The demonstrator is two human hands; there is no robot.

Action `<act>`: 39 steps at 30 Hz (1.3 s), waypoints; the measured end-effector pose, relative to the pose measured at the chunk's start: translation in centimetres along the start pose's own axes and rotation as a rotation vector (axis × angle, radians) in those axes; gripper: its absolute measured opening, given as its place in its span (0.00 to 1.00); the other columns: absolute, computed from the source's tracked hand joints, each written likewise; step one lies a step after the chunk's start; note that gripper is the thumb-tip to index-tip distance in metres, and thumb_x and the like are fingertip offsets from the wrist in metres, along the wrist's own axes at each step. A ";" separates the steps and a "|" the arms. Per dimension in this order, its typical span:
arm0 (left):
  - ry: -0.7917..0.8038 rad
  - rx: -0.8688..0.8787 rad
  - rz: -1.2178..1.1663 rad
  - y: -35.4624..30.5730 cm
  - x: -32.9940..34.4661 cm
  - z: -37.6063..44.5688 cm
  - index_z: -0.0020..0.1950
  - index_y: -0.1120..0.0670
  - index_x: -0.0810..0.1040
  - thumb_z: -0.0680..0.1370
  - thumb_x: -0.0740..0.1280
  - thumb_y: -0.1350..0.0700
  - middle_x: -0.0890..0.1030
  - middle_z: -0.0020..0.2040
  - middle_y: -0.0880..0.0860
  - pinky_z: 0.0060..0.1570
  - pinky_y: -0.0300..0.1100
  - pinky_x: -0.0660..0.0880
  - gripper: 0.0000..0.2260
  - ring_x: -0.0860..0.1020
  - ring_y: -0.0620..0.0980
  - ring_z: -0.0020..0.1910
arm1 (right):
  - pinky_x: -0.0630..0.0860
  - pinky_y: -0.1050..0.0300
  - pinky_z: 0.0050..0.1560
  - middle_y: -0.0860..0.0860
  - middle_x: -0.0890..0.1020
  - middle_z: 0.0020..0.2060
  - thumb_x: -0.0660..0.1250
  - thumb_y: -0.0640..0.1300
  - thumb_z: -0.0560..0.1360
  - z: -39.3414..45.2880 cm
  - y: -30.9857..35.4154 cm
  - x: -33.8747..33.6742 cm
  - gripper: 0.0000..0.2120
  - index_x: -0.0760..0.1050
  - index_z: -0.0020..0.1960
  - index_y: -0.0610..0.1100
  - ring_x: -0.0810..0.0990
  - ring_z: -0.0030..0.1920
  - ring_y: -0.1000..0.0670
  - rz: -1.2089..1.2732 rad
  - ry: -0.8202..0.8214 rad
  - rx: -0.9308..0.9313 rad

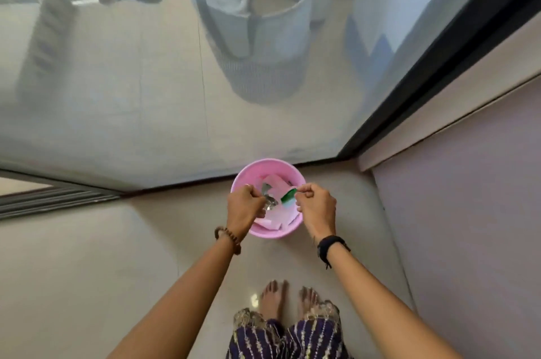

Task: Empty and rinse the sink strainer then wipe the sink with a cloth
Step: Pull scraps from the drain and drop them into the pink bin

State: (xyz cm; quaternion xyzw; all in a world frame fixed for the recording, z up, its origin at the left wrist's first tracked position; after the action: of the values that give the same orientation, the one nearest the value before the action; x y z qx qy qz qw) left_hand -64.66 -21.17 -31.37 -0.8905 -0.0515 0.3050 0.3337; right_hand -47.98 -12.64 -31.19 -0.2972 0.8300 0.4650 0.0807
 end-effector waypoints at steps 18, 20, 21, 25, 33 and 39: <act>0.335 -0.224 -0.678 -8.9 2.9 -8.4 0.31 0.55 0.75 0.76 0.64 0.55 0.72 0.20 0.47 0.19 0.30 0.64 0.14 0.67 0.41 0.17 | 0.73 0.65 0.23 0.50 0.80 0.27 0.64 0.40 0.75 -6.8 5.5 -3.9 0.06 0.79 0.42 0.42 0.78 0.24 0.55 0.775 0.049 0.285; 0.455 -0.214 -0.802 -15.5 2.2 -14.9 0.26 0.53 0.74 0.76 0.63 0.53 0.70 0.18 0.46 0.16 0.29 0.61 0.18 0.65 0.40 0.15 | 0.67 0.65 0.20 0.53 0.74 0.23 0.63 0.41 0.75 -11.2 10.7 -9.6 0.09 0.78 0.38 0.43 0.72 0.20 0.56 0.906 0.028 0.252; 0.531 -0.192 -0.836 -18.8 2.1 -18.2 0.25 0.53 0.74 0.77 0.62 0.53 0.69 0.18 0.46 0.14 0.28 0.59 0.19 0.64 0.40 0.14 | 0.64 0.66 0.19 0.54 0.73 0.21 0.63 0.41 0.75 -13.4 13.0 -12.6 0.09 0.77 0.37 0.43 0.70 0.19 0.56 0.949 0.018 0.217; 0.779 -0.042 -0.814 -31.3 3.1 -29.3 0.27 0.53 0.69 0.78 0.58 0.52 0.64 0.15 0.48 0.13 0.29 0.56 0.19 0.60 0.40 0.13 | 0.61 0.67 0.19 0.55 0.70 0.22 0.62 0.44 0.76 -20.8 19.6 -25.6 0.12 0.79 0.36 0.48 0.65 0.20 0.58 1.060 -0.047 0.023; 1.116 0.361 -0.262 -45.7 14.9 -46.2 0.27 0.53 0.71 0.78 0.58 0.53 0.66 0.19 0.47 0.17 0.32 0.58 0.19 0.62 0.41 0.17 | 0.61 0.67 0.18 0.55 0.73 0.23 0.61 0.44 0.76 -30.5 16.8 -49.4 0.13 0.81 0.37 0.49 0.67 0.20 0.58 1.077 -0.535 -0.206; 1.019 0.645 0.201 -50.1 29.7 -49.4 0.34 0.56 0.76 0.76 0.62 0.59 0.72 0.17 0.47 0.19 0.32 0.66 0.11 0.68 0.41 0.15 | 0.63 0.68 0.19 0.53 0.78 0.27 0.62 0.43 0.76 -30.4 4.6 -62.6 0.07 0.78 0.42 0.45 0.68 0.18 0.60 0.763 -0.854 0.099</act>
State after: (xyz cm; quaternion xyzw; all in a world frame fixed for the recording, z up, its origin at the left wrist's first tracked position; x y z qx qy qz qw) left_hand -6.54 -1.55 14.06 -0.7790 0.2938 -0.1290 0.5387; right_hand 4.47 -9.58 14.66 0.2417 0.7931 0.5006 0.2489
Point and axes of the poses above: each hand's wrist, its own z-axis towards the middle knuckle, its own x-axis out of the palm, y = z × x, the point moved 10 cm from there along z, towards the middle knuckle
